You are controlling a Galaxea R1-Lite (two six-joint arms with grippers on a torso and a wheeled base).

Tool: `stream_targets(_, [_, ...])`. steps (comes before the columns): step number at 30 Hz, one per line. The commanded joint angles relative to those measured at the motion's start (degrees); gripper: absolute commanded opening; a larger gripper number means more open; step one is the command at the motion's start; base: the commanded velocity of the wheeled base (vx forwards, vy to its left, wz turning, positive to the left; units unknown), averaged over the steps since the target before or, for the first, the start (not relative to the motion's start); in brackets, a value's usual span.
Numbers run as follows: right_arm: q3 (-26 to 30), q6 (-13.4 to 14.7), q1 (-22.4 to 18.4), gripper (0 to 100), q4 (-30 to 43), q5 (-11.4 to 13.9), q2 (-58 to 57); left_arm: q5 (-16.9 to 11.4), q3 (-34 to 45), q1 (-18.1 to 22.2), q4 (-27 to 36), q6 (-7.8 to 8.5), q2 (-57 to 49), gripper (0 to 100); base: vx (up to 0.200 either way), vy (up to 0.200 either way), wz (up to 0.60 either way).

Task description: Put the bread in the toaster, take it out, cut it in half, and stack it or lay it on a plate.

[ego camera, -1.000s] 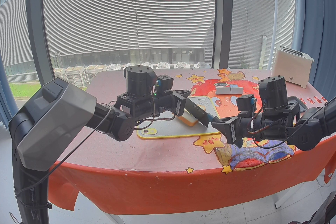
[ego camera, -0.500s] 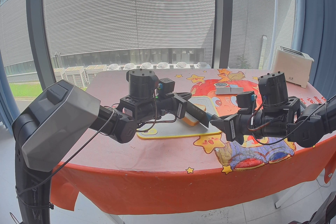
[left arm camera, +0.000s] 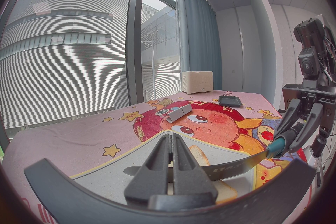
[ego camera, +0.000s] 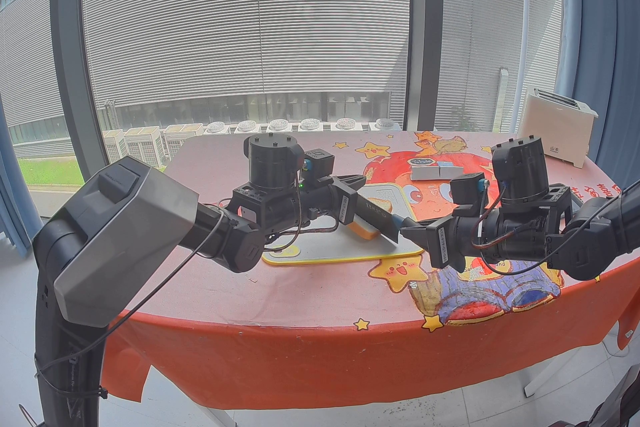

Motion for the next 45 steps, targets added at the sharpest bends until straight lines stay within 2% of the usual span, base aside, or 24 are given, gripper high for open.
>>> stream_targets(1, [-0.25,0.02,-0.07,0,0.19,-0.03,0.10,-0.01,-0.16,-0.07,0.31,-0.01,0.91,0,0.000,0.000,0.00])
stream_targets(9, [-0.25,0.28,-0.07,0,0.19,0.05,-0.07,-0.01,-1.04,-0.16,0.22,-0.09,-0.32,0,0.000,0.000,0.00])
stream_targets(13, [-0.52,2.39,0.37,0,0.37,0.05,-0.25,-0.01,-0.69,-0.16,0.31,-0.09,-2.87,0,0.000,0.000,0.00])
stream_targets(21, [-0.78,2.74,0.46,0,0.37,0.32,0.10,0.08,-0.16,0.11,0.22,-0.09,-4.45,0,0.000,0.000,0.00])
stream_targets(24, [-1.31,4.41,0.72,0,0.46,1.46,0.02,0.08,0.89,0.11,0.31,-0.01,-4.37,0,0.000,0.000,0.00])
stream_targets(26, [-1.84,6.17,1.34,0,0.54,1.64,0.02,0.17,2.04,-0.07,0.22,0.17,-4.10,0,0.000,0.000,0.00])
stream_targets(28, [-1.92,6.78,1.43,0,0.63,1.64,0.10,0.17,2.56,-0.24,0.22,0.26,-3.84,0,0.000,0.000,0.00])
stream_targets(45, [-1.92,6.87,1.43,0,0.63,1.55,1.16,0.17,4.15,-0.16,0.22,0.17,-3.57,0,0.000,0.000,0.00])
